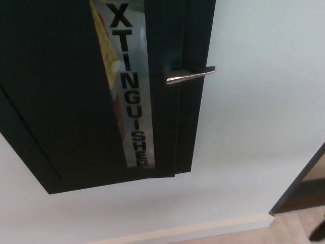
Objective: The robot walks towards the fire extinguisher and use its right hand to push the door to the left and open it
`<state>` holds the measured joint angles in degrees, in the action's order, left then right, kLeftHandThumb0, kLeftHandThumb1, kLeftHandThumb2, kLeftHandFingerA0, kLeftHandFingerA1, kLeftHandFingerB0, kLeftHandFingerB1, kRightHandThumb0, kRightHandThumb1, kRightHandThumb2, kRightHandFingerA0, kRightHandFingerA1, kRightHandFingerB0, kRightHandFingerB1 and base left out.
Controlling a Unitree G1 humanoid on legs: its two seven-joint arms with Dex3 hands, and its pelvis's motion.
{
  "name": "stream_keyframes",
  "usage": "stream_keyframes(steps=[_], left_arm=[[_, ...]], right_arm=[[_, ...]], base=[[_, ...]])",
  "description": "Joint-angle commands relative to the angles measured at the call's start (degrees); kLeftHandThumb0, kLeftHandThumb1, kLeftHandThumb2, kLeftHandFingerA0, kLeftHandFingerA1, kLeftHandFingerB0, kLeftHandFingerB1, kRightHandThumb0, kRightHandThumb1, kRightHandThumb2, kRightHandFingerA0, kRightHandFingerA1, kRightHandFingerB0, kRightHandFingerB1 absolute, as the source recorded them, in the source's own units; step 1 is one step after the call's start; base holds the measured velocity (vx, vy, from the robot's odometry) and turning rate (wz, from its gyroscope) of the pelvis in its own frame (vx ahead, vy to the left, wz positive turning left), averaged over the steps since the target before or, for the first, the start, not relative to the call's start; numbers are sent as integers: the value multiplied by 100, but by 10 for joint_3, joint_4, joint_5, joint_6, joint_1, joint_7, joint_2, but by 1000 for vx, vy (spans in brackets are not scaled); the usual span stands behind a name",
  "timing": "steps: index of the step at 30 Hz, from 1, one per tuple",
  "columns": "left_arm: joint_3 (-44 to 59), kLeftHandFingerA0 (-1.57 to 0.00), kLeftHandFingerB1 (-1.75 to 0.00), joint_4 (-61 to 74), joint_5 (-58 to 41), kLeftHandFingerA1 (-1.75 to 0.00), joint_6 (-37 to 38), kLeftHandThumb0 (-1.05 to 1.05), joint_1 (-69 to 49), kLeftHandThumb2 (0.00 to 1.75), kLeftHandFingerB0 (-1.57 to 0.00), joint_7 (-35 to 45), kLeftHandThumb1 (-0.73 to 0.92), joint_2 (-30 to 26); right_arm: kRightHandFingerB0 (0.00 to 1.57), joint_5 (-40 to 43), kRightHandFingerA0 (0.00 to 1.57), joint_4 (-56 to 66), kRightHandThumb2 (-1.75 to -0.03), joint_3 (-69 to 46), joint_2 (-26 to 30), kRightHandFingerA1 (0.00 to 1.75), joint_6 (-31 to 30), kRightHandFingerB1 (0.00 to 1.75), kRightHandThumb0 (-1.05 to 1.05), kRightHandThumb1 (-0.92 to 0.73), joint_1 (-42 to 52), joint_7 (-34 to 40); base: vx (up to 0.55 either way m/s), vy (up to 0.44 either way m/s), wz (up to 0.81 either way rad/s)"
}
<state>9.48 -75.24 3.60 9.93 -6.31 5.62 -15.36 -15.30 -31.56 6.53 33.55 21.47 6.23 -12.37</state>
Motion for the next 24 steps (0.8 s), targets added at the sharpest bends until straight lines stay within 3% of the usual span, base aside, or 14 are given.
stream_keyframes(steps=[1,3,4,14,15,16,17,20,21,24], left_arm=[[3,-36,-37,-1,-6,-56,-11,-56,2,56,-38,4,54,-8],[1,-36,-37,0,-4,-56,-7,-56,1,56,-38,1,54,-8],[3,-34,-37,0,-7,-57,-9,-57,2,56,-36,6,54,-8],[6,-36,-39,-2,-8,-63,-11,-55,3,57,-38,6,55,-7],[7,-34,-49,-3,-8,-61,-13,-58,3,79,-30,3,44,-7],[8,-34,-49,-4,-9,-61,-14,-58,4,79,-30,2,44,-7],[9,-34,-38,-3,-10,-58,-12,-57,3,56,-36,4,54,-7],[8,-35,-38,-1,-9,-57,-6,-55,3,56,-36,5,55,-8],[8,-34,-38,-1,-9,-59,-7,-57,4,56,-38,5,53,-8],[10,-33,-37,1,-11,-58,-4,-56,3,56,-37,7,53,-6]], right_arm=[[21,30,58,255,-88,-10,59,85,-106,65,-76,-47,-13,-126],[21,28,58,292,-88,-8,64,85,-129,65,-76,-47,-24,-141],[24,30,57,314,-58,-5,67,89,-147,67,-75,-59,-43,-157],[47,22,57,403,-59,25,103,85,-247,63,-75,-59,-162,-264],[49,24,71,416,-93,29,112,88,-261,67,-71,-46,-194,-286],[49,24,71,418,-93,31,114,88,-264,67,-71,-46,-200,-290],[56,26,65,420,-58,31,120,86,-265,62,-66,-58,-213,-300],[56,30,66,430,-58,34,134,85,-270,59,-64,-58,-240,-321],[53,32,60,447,-59,34,143,74,-287,49,-52,-60,-255,-336],[50,40,57,503,-59,35,166,65,-345,46,-36,-64,-299,-381]], base=[[0,0,0],[0,0,0],[0,0,0],[0,0,0],[0,0,0],[0,0,0],[0,0,0],[0,0,0],[0,0,0],[0,0,0]])
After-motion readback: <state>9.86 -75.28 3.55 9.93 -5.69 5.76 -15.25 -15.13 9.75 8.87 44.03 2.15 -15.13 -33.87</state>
